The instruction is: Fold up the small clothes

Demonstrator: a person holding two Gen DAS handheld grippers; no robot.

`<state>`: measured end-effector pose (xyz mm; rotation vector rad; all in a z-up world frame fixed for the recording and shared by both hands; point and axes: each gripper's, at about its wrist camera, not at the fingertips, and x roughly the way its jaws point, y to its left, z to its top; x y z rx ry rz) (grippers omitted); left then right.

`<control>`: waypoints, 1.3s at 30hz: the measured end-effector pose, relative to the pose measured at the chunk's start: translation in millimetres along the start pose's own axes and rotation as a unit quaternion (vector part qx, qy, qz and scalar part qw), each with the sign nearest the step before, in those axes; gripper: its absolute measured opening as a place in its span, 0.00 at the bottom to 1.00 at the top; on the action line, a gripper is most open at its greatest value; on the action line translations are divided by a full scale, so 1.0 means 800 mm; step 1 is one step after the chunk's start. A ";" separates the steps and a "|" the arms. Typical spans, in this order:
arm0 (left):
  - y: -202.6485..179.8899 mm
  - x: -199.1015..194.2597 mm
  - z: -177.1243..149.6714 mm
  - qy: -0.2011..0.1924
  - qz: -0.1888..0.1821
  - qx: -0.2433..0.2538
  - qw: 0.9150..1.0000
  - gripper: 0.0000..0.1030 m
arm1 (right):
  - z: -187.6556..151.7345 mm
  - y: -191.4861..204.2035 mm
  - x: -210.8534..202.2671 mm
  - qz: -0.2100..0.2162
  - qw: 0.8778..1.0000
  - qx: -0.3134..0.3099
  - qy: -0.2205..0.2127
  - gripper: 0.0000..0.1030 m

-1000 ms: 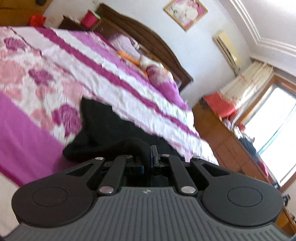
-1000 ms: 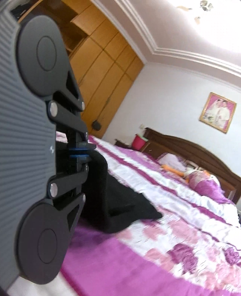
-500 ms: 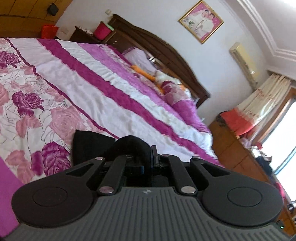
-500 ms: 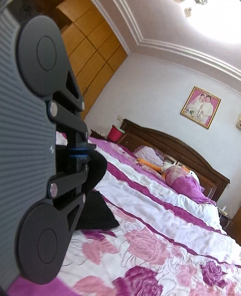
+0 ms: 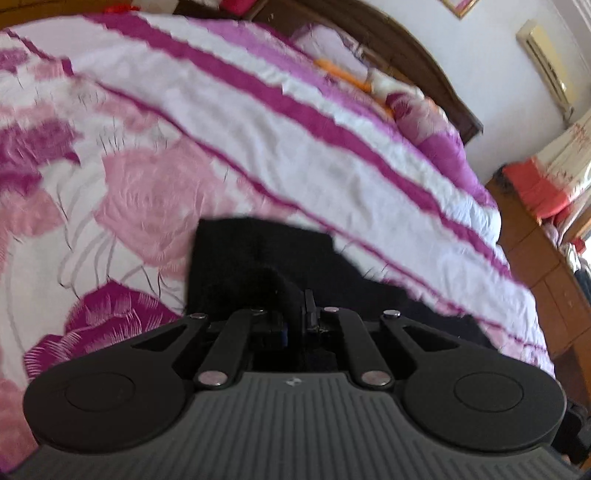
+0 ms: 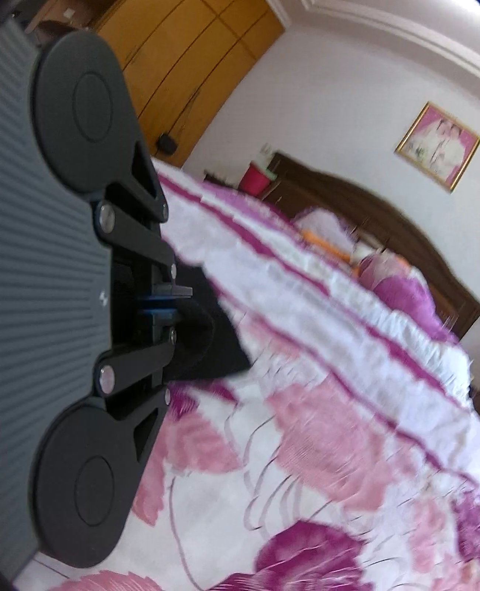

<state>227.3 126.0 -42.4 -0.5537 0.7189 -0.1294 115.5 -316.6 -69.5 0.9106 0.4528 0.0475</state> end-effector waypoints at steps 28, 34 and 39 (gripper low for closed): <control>-0.063 -0.110 -0.026 -0.009 0.018 0.110 0.994 0.58 | -0.018 0.056 -0.086 -0.022 0.996 -0.077 0.029 0.11; -0.064 -0.099 -0.047 0.008 0.034 0.098 0.995 0.60 | -0.041 0.060 -0.091 -0.015 0.995 -0.091 0.041 0.11; -0.059 -0.088 -0.060 0.013 0.039 0.094 0.995 0.60 | -0.050 0.052 -0.074 -0.025 0.995 -0.076 0.057 0.12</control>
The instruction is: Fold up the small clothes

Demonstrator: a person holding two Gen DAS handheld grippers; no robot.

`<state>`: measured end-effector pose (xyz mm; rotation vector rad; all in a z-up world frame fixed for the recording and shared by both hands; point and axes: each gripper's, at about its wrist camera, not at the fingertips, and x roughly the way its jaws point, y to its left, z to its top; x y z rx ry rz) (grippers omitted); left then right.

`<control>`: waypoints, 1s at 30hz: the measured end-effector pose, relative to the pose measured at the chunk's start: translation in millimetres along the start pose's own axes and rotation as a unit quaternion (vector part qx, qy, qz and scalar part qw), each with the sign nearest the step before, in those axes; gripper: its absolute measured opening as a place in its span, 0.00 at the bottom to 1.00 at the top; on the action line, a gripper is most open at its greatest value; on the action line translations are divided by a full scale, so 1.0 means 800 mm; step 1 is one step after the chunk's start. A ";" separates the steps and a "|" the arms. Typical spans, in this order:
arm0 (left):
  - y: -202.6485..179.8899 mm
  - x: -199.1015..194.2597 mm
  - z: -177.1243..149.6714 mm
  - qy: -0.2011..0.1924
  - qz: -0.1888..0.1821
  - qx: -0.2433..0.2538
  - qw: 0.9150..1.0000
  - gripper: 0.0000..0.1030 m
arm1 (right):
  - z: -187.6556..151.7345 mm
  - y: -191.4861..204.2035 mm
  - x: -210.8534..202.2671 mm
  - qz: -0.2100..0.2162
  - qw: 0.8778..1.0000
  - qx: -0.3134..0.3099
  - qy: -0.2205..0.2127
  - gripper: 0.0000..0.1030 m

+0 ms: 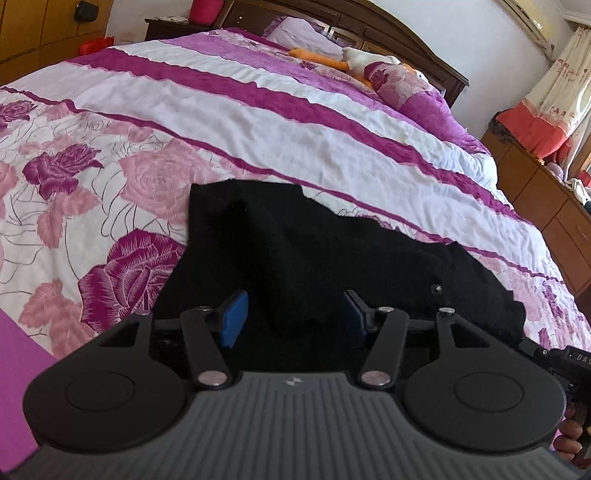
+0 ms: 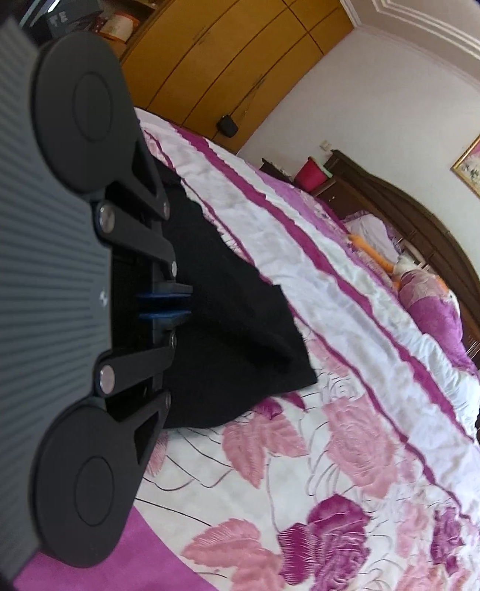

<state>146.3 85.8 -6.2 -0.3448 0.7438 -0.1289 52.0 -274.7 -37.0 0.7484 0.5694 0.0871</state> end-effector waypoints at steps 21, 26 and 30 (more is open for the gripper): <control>-0.003 -0.017 -0.003 -0.012 -0.031 -0.013 0.999 0.61 | -0.009 0.028 0.000 0.022 0.999 -0.029 -0.018 0.54; -0.011 -0.009 -0.002 -0.007 -0.032 0.000 0.999 0.61 | -0.012 0.024 0.017 0.020 0.999 -0.032 -0.008 0.53; -0.001 0.011 -0.005 0.001 -0.025 -0.012 1.000 0.61 | -0.013 0.028 0.026 0.023 0.999 -0.046 -0.006 0.51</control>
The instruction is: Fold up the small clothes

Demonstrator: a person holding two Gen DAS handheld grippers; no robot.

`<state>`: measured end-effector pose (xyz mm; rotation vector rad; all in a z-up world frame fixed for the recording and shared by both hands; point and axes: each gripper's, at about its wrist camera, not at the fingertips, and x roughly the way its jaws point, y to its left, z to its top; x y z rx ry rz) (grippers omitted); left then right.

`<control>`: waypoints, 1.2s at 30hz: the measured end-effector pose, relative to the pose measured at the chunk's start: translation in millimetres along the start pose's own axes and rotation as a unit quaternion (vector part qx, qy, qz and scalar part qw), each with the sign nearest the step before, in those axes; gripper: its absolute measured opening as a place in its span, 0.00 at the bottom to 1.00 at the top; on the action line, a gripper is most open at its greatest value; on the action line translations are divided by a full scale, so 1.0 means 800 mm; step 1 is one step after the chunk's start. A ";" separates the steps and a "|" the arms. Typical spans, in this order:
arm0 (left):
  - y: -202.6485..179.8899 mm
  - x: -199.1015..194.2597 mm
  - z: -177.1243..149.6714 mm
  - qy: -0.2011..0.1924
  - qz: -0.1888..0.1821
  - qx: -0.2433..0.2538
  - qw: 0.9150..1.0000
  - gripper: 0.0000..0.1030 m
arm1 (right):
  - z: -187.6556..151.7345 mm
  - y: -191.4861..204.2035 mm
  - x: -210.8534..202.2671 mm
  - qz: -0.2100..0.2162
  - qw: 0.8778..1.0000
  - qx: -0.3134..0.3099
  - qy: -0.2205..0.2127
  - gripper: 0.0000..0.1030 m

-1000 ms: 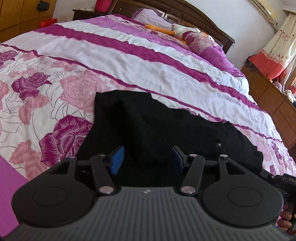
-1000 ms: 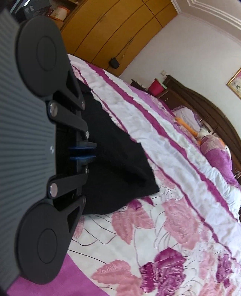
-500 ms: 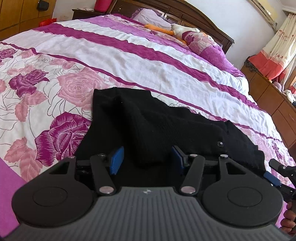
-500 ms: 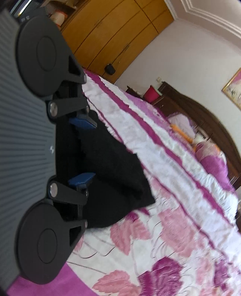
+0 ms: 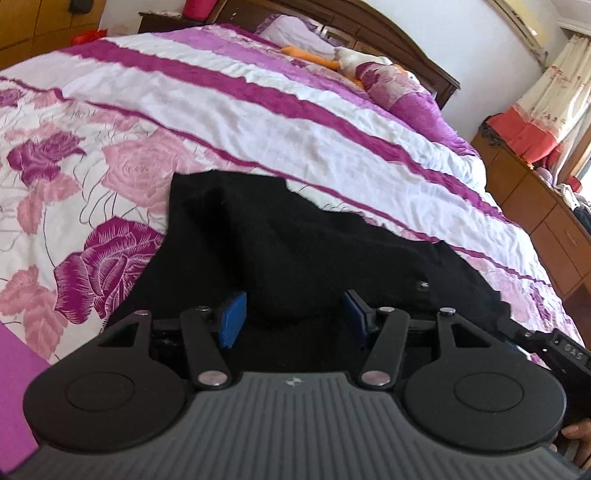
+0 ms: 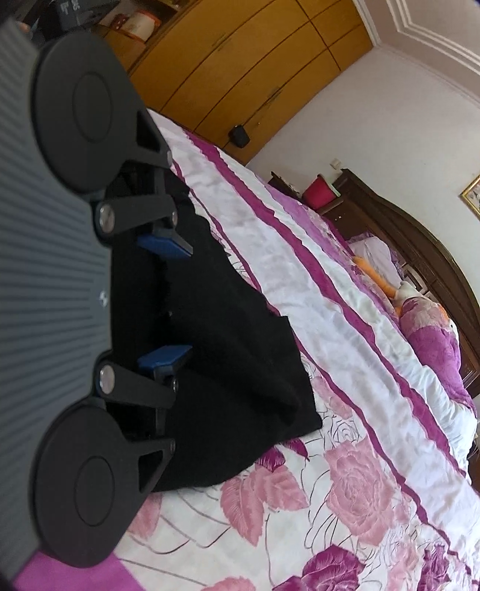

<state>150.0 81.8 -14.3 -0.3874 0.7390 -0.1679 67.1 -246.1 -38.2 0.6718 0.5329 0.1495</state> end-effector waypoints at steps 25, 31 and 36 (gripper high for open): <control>0.004 0.021 0.047 -0.065 -0.023 0.004 0.998 0.11 | 0.027 -0.009 0.025 0.021 0.999 0.010 -0.040 0.08; 0.005 0.038 0.086 -0.083 -0.004 0.007 0.997 0.11 | 0.059 -0.004 0.046 0.027 0.997 0.029 -0.073 0.07; 0.013 0.078 0.106 -0.057 0.030 -0.008 0.998 0.13 | 0.076 -0.008 0.077 0.002 0.996 0.037 -0.079 0.10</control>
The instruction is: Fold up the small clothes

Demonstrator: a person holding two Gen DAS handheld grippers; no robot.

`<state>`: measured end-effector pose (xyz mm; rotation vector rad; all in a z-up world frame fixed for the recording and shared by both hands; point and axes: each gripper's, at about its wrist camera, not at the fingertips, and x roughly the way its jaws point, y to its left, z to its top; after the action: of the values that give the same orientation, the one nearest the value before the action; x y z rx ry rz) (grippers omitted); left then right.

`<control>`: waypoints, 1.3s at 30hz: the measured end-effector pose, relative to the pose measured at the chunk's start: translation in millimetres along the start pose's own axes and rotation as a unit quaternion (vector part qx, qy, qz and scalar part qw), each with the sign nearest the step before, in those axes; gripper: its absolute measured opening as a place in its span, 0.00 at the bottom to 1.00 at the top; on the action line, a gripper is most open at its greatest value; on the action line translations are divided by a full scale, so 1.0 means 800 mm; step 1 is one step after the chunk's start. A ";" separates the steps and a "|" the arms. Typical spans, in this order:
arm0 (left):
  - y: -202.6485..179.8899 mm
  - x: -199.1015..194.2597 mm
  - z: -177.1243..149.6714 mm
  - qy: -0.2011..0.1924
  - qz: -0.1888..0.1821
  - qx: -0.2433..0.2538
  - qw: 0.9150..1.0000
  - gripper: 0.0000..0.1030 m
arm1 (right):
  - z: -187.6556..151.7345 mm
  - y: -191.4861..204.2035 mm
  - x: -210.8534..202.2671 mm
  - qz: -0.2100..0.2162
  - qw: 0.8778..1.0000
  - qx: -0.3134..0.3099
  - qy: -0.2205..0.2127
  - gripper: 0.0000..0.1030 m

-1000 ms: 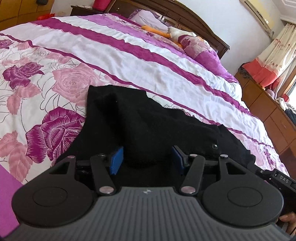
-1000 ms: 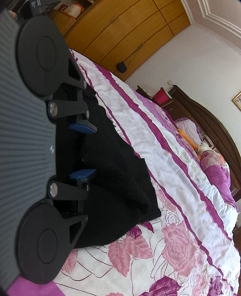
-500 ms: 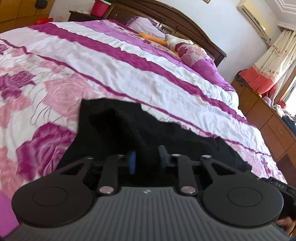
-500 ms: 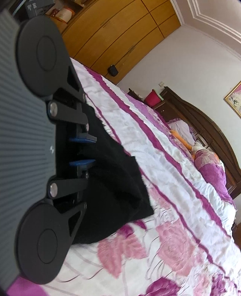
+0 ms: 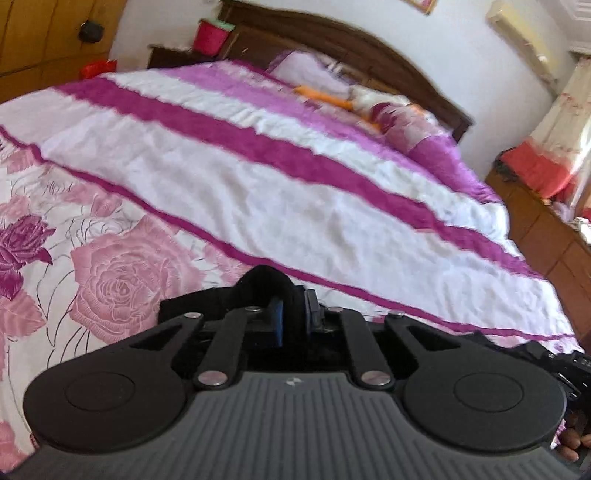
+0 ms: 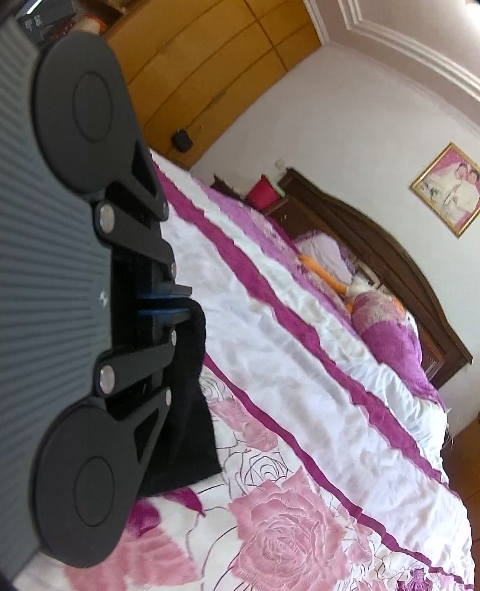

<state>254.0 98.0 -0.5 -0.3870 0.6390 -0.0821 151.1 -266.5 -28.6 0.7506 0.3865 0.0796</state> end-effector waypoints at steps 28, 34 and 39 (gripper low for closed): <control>-0.019 -0.029 -0.023 0.041 -0.006 0.087 0.995 0.62 | -0.019 0.059 -0.002 0.023 0.975 -0.188 0.112 0.53; 0.001 0.004 -0.037 0.053 0.010 0.084 0.995 0.62 | -0.007 0.044 0.029 -0.005 0.978 -0.174 0.116 0.52; -0.004 0.008 -0.044 0.036 0.019 0.104 0.994 0.62 | 0.022 0.046 0.028 -0.020 0.977 -0.198 0.079 0.47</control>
<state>237.9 82.4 -28.9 -0.1710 0.7017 -0.1255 180.5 -246.0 1.0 0.3434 0.5180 0.1733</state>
